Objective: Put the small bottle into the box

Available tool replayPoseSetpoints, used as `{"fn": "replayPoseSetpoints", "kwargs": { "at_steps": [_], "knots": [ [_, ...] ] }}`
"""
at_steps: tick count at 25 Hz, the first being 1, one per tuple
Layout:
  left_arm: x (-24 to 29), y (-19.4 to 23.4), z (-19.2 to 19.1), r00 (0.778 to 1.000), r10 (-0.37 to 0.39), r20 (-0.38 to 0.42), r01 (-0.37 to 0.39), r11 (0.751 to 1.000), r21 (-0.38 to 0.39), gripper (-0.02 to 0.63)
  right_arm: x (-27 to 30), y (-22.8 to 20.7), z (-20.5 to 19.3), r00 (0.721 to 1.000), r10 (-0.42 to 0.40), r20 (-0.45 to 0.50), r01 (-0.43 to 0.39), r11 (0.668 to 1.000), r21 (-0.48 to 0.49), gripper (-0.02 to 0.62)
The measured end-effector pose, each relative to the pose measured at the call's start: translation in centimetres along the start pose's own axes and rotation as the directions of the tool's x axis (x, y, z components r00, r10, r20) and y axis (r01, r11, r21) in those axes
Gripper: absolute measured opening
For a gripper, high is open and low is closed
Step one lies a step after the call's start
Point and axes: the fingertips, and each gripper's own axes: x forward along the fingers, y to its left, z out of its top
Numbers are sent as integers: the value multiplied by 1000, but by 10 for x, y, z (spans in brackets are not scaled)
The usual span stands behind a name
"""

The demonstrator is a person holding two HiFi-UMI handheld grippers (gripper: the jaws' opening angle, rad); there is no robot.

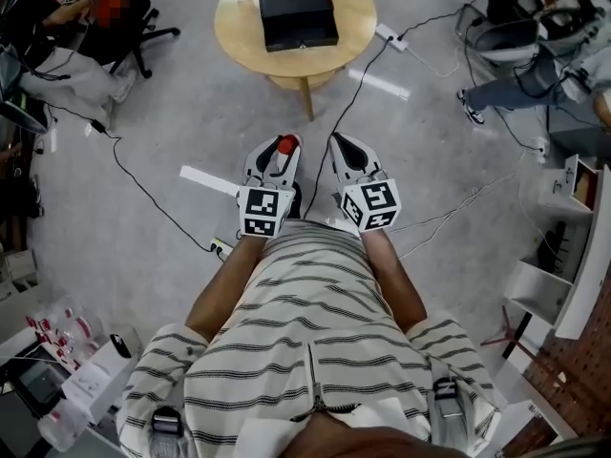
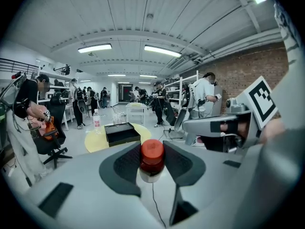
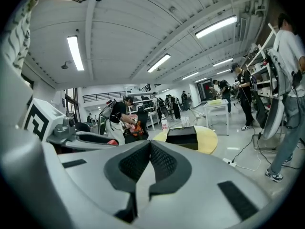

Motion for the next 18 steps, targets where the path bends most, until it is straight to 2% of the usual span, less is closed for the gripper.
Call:
{"fn": "replayPoseSetpoints", "kwargs": {
  "at_steps": [18],
  "knots": [
    [117, 121, 73, 996, -87, 6, 86, 996, 33, 155, 152, -57, 79, 996, -88, 7, 88, 996, 1, 18]
  ]
}}
